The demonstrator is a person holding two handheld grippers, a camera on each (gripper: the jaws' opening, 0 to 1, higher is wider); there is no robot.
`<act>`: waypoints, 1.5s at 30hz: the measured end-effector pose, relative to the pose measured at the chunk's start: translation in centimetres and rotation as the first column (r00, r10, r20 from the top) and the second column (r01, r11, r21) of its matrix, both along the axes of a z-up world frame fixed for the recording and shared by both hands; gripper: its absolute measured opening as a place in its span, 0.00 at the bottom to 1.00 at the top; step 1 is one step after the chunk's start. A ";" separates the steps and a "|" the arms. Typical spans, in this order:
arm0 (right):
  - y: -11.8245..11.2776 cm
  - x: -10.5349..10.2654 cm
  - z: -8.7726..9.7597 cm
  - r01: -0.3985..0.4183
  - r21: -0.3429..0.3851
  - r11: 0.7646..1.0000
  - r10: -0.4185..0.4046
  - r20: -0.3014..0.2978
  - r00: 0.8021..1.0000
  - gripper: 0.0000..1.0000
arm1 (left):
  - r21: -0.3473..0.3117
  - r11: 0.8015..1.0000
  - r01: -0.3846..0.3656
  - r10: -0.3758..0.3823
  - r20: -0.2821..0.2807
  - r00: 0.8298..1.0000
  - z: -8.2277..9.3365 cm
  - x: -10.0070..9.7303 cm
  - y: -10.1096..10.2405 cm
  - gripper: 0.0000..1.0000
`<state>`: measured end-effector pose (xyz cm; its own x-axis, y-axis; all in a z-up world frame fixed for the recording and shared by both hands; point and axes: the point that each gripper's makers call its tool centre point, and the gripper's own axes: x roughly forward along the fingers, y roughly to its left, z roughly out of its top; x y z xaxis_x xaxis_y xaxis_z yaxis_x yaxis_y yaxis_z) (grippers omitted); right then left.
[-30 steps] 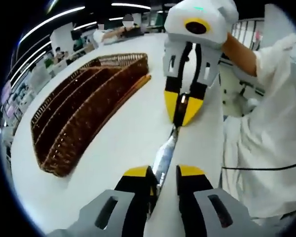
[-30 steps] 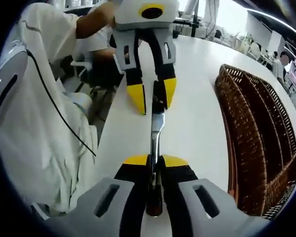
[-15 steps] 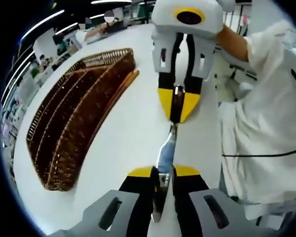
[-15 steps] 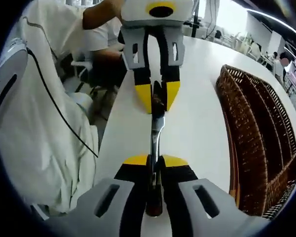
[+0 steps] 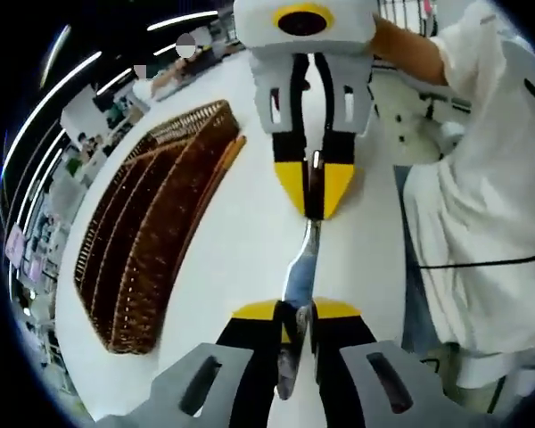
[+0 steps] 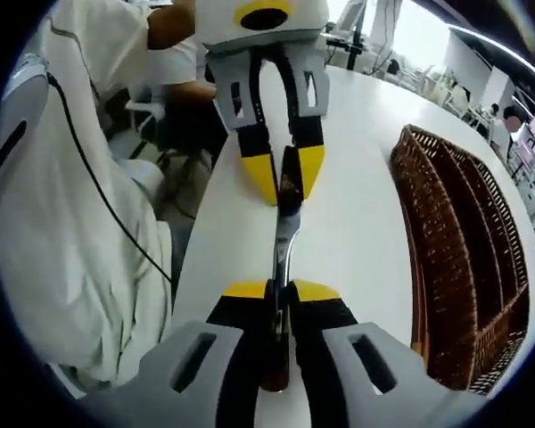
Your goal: Arrange the knives, forks, and spoons in their matching storage slots by inserting each utensil handle-first until every utensil is classified and aligned in the correct compartment
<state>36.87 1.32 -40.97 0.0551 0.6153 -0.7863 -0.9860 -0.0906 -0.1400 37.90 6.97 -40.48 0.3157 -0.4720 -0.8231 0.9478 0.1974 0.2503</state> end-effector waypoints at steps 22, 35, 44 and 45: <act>-0.1 0.6 0.2 0.008 0.014 1.000 -0.008 0.018 1.000 0.15 | 0.058 0.998 0.035 -0.050 0.283 0.958 0.4 -0.3 -0.1 0.12; -0.4 0.3 -0.2 0.061 -0.096 0.994 -0.073 -0.127 0.989 0.13 | 0.116 0.992 0.051 -0.094 0.404 0.910 0.6 -0.5 -0.2 0.12; -0.6 0.4 -0.3 0.123 -0.144 0.982 -0.146 -0.158 0.977 0.08 | 0.125 0.991 0.051 -0.101 0.438 0.893 0.6 -0.7 -0.3 0.12; -0.6 0.4 -0.3 0.122 -0.142 0.982 -0.144 -0.156 0.977 0.08 | 0.126 0.991 0.053 -0.104 0.441 0.891 0.6 -0.7 -0.3 0.12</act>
